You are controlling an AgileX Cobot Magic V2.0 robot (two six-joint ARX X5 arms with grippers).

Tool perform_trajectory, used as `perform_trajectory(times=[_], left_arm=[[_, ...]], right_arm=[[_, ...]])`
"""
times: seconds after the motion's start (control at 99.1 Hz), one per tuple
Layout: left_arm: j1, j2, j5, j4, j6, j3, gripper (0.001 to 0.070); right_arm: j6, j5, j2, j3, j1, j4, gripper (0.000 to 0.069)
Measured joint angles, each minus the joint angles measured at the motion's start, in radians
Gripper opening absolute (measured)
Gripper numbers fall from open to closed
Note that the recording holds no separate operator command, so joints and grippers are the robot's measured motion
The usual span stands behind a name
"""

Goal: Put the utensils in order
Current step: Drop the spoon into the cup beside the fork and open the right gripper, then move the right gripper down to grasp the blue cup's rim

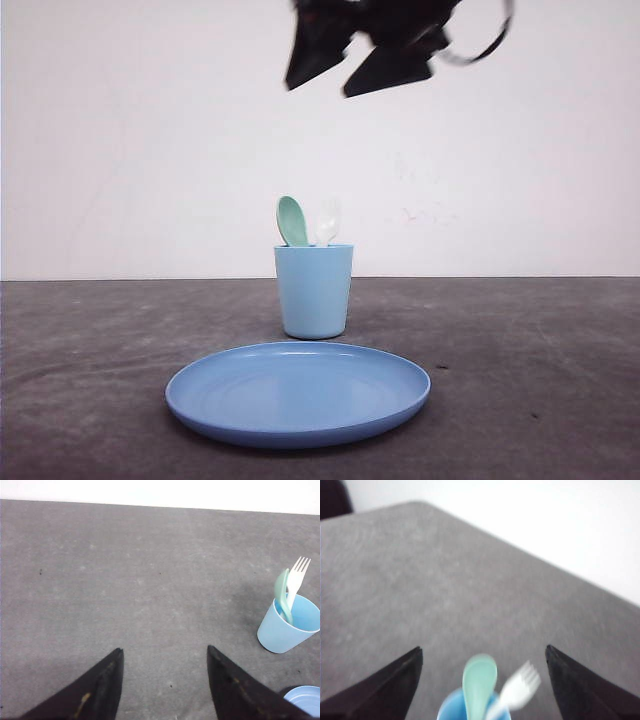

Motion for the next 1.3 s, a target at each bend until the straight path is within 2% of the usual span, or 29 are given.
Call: perform_trajectory(times=[0.171, 0.333, 0.444, 0.676, 0.837, 1.15, 1.301], left_arm=[[0.000, 0.000, 0.000, 0.000, 0.000, 0.000, 0.0317], [0.000, 0.000, 0.000, 0.000, 0.000, 0.000, 0.0317], [0.000, 0.000, 0.000, 0.000, 0.000, 0.000, 0.0317], [0.000, 0.000, 0.000, 0.000, 0.000, 0.000, 0.0317], [0.000, 0.000, 0.000, 0.000, 0.000, 0.000, 0.0317], [0.000, 0.000, 0.000, 0.000, 0.000, 0.000, 0.0317], [0.000, 0.000, 0.000, 0.000, 0.000, 0.000, 0.0317]], right_arm=[[0.035, 0.002, -0.117, 0.000, -0.040, -0.233, 0.0499], [0.055, 0.003, -0.144, 0.000, -0.061, -0.356, 0.0663], [0.061, 0.001, -0.139, -0.023, -0.060, -0.364, 0.0680], [0.066, -0.002, -0.130, -0.179, -0.060, -0.252, 0.0680], [0.081, -0.055, -0.070, -0.268, -0.061, -0.137, 0.0680], [0.108, -0.131, 0.173, -0.272, -0.061, 0.144, 0.0680], [0.115, -0.137, 0.276, -0.241, -0.061, 0.206, 0.0680]])
